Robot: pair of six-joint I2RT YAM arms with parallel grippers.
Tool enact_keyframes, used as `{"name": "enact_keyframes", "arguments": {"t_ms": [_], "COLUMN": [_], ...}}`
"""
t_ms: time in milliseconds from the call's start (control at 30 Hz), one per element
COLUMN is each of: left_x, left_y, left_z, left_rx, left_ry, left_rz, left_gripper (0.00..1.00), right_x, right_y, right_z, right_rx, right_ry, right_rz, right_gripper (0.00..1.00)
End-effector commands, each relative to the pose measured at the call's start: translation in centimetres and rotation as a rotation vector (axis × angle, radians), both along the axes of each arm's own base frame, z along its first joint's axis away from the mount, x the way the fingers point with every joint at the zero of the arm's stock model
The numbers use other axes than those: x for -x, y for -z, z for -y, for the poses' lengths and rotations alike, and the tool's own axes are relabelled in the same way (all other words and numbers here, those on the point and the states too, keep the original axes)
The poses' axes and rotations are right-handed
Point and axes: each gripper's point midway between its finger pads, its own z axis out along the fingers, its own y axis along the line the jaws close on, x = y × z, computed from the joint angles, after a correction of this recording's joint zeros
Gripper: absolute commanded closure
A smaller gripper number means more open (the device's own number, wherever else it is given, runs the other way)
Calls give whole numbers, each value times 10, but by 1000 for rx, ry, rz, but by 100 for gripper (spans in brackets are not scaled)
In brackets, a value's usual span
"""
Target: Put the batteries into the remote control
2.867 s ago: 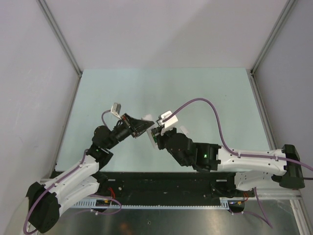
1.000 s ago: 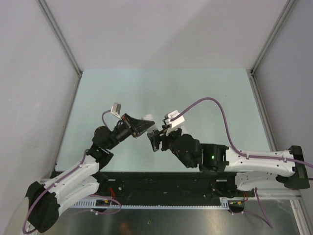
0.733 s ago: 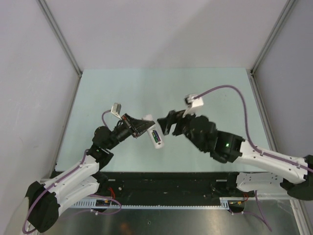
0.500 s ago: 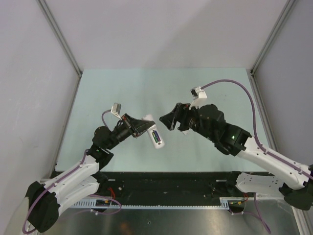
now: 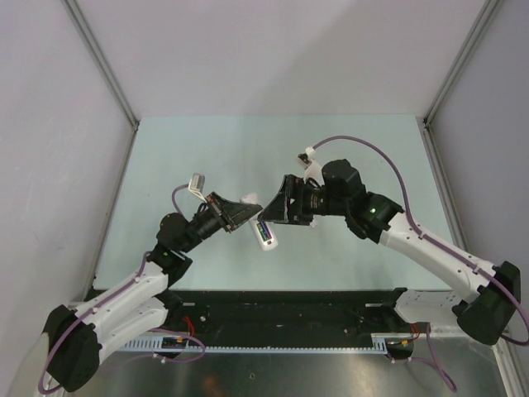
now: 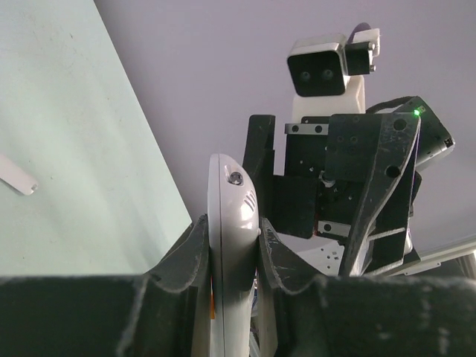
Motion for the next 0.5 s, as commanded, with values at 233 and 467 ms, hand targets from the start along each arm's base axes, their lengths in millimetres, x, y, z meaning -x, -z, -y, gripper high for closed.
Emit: {"name": "enact_keyframes", "arguments": {"t_ms": [233,467], "left_x": [3,8], "left_y": [-43,-48], "left_z": [-1,-3], "left_rx": [58,87], "left_ry": [-1,8], "left_rz": [120,119], "left_gripper": [100,100], "right_x": [13,9], "right_y": [4,10], "right_z": [-10,-14], "right_rx": [-43,-67], "right_ry": [-98,-97], "right_rz": [-93,-129], "right_gripper": [21,24]}}
